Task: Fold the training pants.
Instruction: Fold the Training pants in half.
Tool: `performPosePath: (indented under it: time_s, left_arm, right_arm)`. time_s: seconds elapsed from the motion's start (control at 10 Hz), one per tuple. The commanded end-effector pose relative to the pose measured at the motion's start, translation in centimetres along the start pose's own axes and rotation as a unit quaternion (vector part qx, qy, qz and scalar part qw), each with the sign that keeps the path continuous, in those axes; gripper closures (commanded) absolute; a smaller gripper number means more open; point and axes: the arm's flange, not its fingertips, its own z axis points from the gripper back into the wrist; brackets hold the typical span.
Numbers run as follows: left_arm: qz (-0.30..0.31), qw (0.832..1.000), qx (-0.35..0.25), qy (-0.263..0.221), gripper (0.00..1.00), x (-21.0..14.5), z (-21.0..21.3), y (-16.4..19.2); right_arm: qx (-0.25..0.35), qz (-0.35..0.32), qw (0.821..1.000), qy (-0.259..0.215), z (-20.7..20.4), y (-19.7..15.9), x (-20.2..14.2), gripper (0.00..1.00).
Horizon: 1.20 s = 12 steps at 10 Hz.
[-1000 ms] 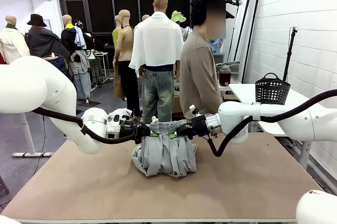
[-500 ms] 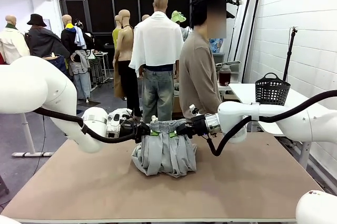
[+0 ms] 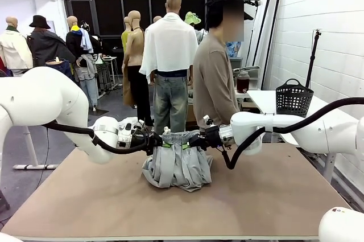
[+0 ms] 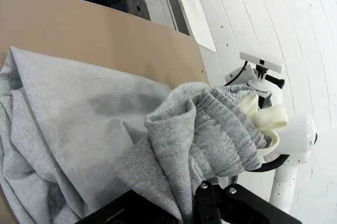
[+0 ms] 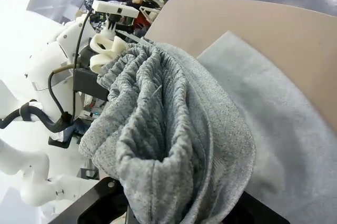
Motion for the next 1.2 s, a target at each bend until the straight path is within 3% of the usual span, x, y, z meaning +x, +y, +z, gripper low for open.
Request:
performPosePath:
  time_s: [0.0, 0.6, 1.1]
  left_arm:
    - [0.013, 1.0, 0.023, 0.001, 1.0, 2.3, -0.5, 0.8]
    - [0.067, 0.997, 0.035, 0.014, 1.0, 3.8, -0.5, 2.7]
    - [0.098, 0.994, 0.039, 0.006, 1.0, 4.4, -0.2, 3.7]
  right_arm:
    - [-0.021, -0.013, 1.0, -0.01, -0.9, -0.8, 1.0, 1.0]
    - [0.002, -0.073, 0.997, 0.0, -1.5, -3.5, 1.7, 1.0]
    - [-0.024, -0.091, 0.995, 0.021, -2.2, -4.6, 1.5, 1.0]
